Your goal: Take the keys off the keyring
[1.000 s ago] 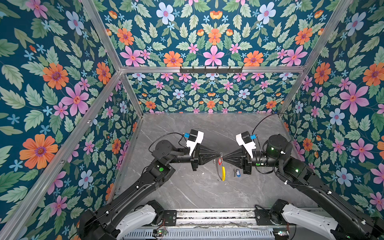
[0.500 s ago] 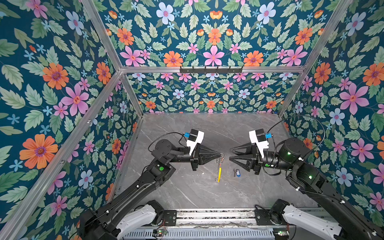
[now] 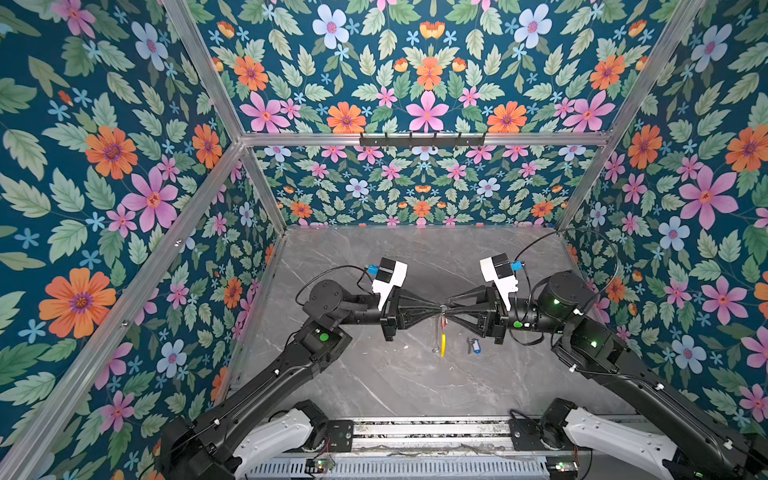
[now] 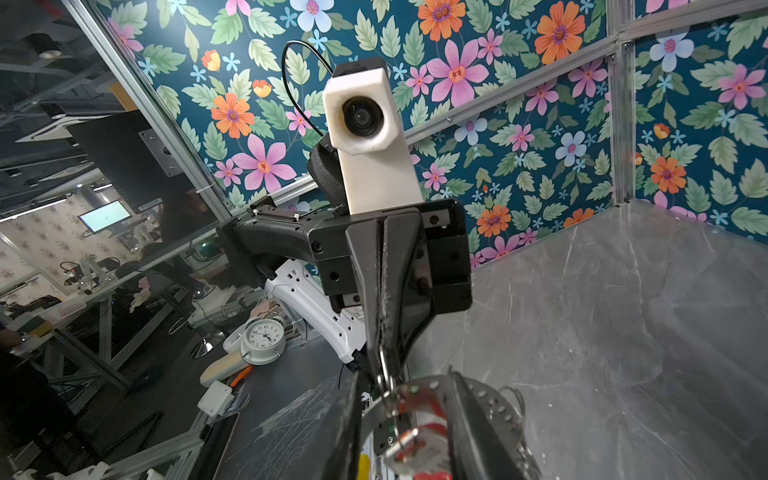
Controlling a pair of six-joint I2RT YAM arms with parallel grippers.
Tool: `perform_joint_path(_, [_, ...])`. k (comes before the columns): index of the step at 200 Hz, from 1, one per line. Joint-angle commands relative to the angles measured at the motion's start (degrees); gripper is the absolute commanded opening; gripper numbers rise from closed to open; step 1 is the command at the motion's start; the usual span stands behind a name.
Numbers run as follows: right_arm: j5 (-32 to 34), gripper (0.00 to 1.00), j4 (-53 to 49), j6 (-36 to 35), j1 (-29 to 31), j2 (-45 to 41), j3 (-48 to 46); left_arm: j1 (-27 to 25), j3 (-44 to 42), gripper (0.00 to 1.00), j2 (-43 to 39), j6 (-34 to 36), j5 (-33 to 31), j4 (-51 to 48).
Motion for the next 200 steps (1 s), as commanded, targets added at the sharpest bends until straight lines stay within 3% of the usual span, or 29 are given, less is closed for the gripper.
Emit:
perform_joint_path(1, [-1.1,0.27,3.4,1.3,0.1,0.2,-0.1,0.0,-0.1,0.00,-0.3,-0.3,-0.2,2.5])
perform_joint_path(25, [-1.0,0.20,3.3,1.2,0.1,0.4,-0.5,0.0,-0.1,0.00,-0.4,-0.2,-0.3,2.5])
perform_joint_path(70, [-0.7,0.20,3.3,1.7,0.1,0.3,-1.4,0.1,-0.5,0.00,-0.7,-0.1,-0.9,2.5])
perform_joint_path(121, [-1.0,0.00,3.1,1.5,0.1,0.2,-1.6,0.0,-0.6,0.00,-0.6,-0.1,-1.1,2.5])
perform_joint_path(158, [0.6,0.00,-3.5,-1.5,0.1,-0.4,0.3,0.0,0.7,0.00,-1.0,1.2,-1.4,-2.4])
perform_joint_path(182, [3.7,0.00,-14.7,-6.3,0.1,-0.7,3.8,0.1,1.6,0.17,-2.4,5.6,-2.6,-10.2])
perform_joint_path(200, [5.6,0.00,-21.9,-9.5,0.1,0.2,6.9,0.2,3.3,0.23,-1.7,6.5,-2.5,-14.2])
